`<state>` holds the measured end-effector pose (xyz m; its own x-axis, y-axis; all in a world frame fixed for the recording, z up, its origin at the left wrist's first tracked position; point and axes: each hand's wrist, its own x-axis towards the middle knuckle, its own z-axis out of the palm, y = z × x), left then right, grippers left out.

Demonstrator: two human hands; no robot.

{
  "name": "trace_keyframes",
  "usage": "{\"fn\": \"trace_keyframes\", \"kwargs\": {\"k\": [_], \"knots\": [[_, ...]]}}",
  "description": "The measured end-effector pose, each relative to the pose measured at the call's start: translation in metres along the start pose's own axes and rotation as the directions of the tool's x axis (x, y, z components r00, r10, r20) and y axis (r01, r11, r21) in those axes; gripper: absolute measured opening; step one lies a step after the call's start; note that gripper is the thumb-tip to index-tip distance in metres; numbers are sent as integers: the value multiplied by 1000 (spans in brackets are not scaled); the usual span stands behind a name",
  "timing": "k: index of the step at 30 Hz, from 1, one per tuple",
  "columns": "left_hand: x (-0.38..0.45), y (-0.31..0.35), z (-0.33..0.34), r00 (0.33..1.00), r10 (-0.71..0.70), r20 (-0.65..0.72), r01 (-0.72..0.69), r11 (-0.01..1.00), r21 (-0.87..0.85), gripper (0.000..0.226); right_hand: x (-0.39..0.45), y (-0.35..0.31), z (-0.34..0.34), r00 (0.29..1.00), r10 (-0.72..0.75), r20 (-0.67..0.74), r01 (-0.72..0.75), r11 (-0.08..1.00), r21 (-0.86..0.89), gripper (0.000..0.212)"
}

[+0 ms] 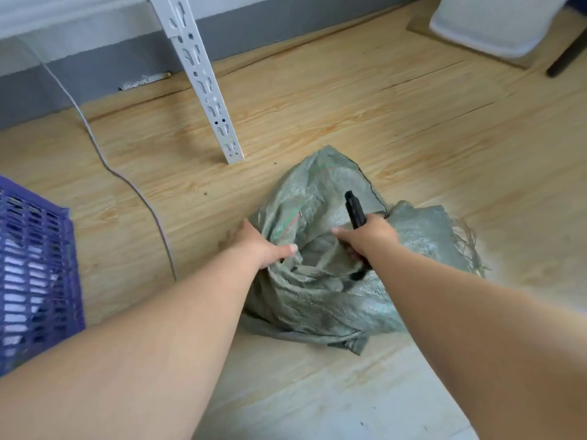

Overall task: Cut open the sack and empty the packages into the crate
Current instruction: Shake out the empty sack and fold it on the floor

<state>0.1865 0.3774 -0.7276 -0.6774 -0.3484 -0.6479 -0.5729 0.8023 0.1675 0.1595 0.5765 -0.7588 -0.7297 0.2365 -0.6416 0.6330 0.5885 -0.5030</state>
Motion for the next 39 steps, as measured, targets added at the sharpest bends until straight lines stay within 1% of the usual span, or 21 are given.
{"fn": "trace_keyframes", "kwargs": {"k": [2,4,5,6,7,8,10,11,15,18,20,21,22,23,26,27,29,31,34,37,39], "knots": [[1,1,3,990,16,-140,-33,992,-122,125,-3,-5,6,999,46,12,-43,983,-177,79],[2,-1,5,997,-20,-74,3,977,-214,128,-5,1,17,994,107,11,-94,914,-395,104],[4,-4,10,999,-51,-5,48,975,-215,126,-9,7,20,990,131,53,-84,846,-527,96],[5,-7,16,995,-70,68,82,977,-197,115,-13,14,21,990,119,71,-46,764,-644,66],[4,-11,23,988,-65,139,86,986,-145,94,-16,19,18,989,105,108,2,707,-707,25],[4,-15,29,982,-47,184,66,993,-95,69,-17,24,14,988,117,105,-3,679,-734,13],[5,-24,43,983,-17,181,40,992,-124,38,-11,31,1,996,83,34,-45,790,-611,11],[6,-25,44,986,-25,163,65,967,-247,35,-6,33,-6,998,43,-51,-63,870,-490,8],[25,-2,2,995,-50,88,102,522,-847,38,2,14,-39,912,-44,-407,51,999,7,18],[25,21,-40,990,-48,-133,-115,280,-953,41,0,-10,-58,812,45,-582,176,932,317,18],[12,31,-52,961,-84,-265,-258,84,-963,36,0,-23,-65,746,96,-659,231,891,391,20],[2,34,-52,961,-92,-260,-266,-65,-962,35,-1,-28,-69,722,103,-684,257,879,403,23],[-8,33,-46,976,-70,-207,-215,-131,-968,36,-3,-31,-73,700,109,-706,274,871,407,23],[-15,30,-37,992,-20,-123,-124,-81,-989,35,-5,-30,-78,681,124,-722,272,872,407,21],[-24,8,0,959,67,277,205,513,-833,42,-9,0,-87,688,203,-697,155,897,414,22],[-26,0,9,929,27,368,276,610,-743,46,-10,15,-89,699,233,-676,80,914,398,26],[-27,-9,15,945,-63,320,298,566,-769,65,-12,40,-91,703,313,-639,-74,926,371,35],[-21,-12,11,991,-129,46,111,565,-817,94,-15,49,-94,653,411,-637,-185,901,392,45],[-13,-4,3,972,59,-226,-205,675,-708,109,-18,41,-92,612,308,-728,-175,951,255,52],[-11,14,5,944,241,-225,-325,788,-522,72,-26,10,-67,787,18,-616,117,977,178,29],[-13,19,12,920,359,-155,-391,855,-340,48,-35,-14,-44,919,-78,-387,229,904,361,26]]}}
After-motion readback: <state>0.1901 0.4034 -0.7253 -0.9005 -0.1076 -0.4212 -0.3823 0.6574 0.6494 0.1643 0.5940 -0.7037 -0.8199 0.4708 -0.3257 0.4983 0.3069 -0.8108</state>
